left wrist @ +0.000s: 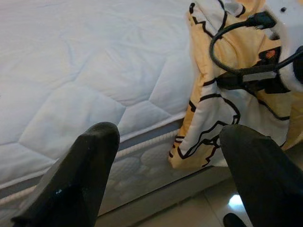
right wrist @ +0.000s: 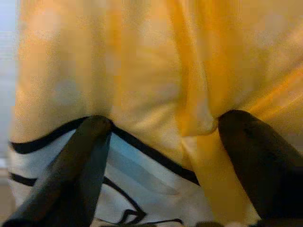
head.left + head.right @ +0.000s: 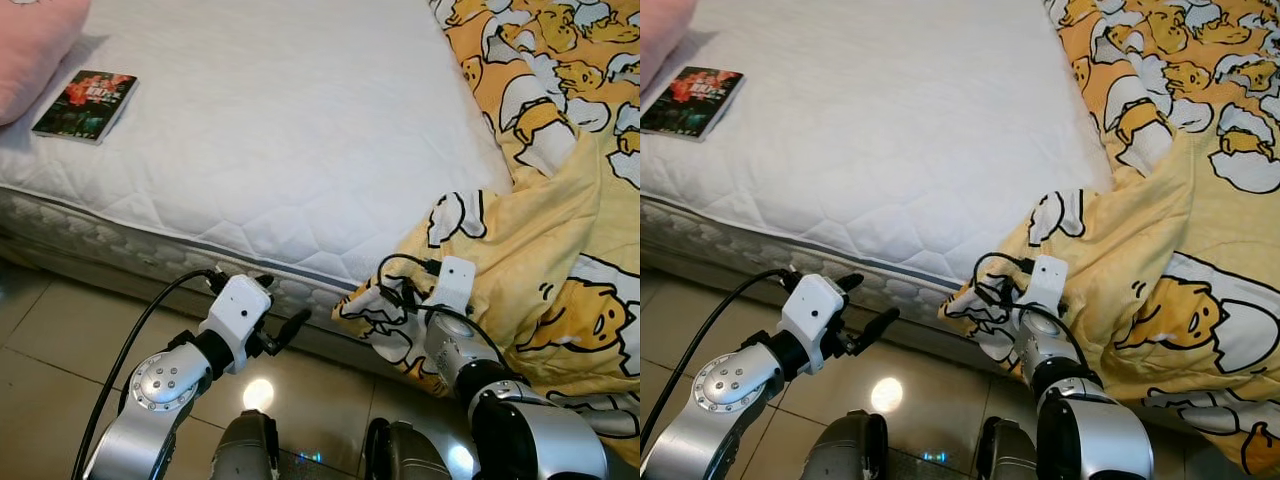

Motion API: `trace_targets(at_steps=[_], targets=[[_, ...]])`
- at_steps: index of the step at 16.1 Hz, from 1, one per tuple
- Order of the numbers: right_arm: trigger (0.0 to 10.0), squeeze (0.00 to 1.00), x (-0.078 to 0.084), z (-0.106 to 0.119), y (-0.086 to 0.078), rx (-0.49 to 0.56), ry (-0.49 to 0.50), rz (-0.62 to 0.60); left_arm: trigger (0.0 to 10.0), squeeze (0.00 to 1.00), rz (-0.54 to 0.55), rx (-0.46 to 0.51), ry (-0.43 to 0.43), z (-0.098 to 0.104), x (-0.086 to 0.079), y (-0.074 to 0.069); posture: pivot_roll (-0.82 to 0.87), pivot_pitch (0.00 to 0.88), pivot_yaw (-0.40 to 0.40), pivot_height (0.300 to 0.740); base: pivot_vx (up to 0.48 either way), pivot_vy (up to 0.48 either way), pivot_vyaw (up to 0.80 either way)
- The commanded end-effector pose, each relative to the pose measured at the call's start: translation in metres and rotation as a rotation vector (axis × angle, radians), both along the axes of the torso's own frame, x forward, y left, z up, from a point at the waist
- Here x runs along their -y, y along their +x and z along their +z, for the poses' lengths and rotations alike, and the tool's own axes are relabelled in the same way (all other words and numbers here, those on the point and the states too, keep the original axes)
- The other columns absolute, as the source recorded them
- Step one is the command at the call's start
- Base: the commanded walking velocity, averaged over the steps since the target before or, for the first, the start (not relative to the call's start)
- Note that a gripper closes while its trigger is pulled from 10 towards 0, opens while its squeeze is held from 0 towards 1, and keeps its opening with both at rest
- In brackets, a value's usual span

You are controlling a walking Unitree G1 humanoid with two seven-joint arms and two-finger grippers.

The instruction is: Clean up the room

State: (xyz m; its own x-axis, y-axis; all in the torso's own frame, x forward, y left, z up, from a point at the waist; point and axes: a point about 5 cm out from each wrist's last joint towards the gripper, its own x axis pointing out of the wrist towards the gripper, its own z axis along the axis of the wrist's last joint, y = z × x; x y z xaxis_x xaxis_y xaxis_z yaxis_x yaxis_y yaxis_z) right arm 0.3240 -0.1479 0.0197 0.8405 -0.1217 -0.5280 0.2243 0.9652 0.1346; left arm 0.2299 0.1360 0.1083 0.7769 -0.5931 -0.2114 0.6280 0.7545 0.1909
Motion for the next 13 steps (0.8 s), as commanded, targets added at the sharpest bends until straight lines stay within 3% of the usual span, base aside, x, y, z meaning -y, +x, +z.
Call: trace_targets(at_steps=[1,6,10,12,13], targets=[[0.0,0.00,-0.013,-0.005,-0.003,-0.021,0.021,0.062,10.0,0.00,-0.056,0.007,-0.006,0.003,0.009,-0.004,0.26,0.245,0.008,0.699,0.000,0.000,0.00],[0.0,0.00,-0.051,-0.005,-0.008,0.021,0.060,0.228,10.0,0.00,-0.064,0.012,-0.001,0.003,0.012,-0.003,0.25,0.241,0.008,0.699,0.000,0.000,0.00],[0.0,0.00,-0.079,-0.017,-0.027,0.019,0.081,0.365,10.0,0.00,-0.069,0.008,-0.003,0.002,0.014,-0.003,0.24,0.238,0.009,0.699,0.000,0.000,0.00],[0.0,0.00,-0.080,-0.022,-0.032,0.012,0.037,0.378,10.0,0.00,-0.070,0.007,-0.004,0.002,0.015,-0.003,0.24,0.238,0.008,0.699,0.000,0.000,0.00],[10.0,0.00,-0.068,-0.011,-0.023,0.100,-0.117,0.309,10.0,0.00,-0.069,0.008,-0.007,0.002,0.015,-0.003,0.24,0.238,0.006,0.699,0.000,0.000,0.00]])
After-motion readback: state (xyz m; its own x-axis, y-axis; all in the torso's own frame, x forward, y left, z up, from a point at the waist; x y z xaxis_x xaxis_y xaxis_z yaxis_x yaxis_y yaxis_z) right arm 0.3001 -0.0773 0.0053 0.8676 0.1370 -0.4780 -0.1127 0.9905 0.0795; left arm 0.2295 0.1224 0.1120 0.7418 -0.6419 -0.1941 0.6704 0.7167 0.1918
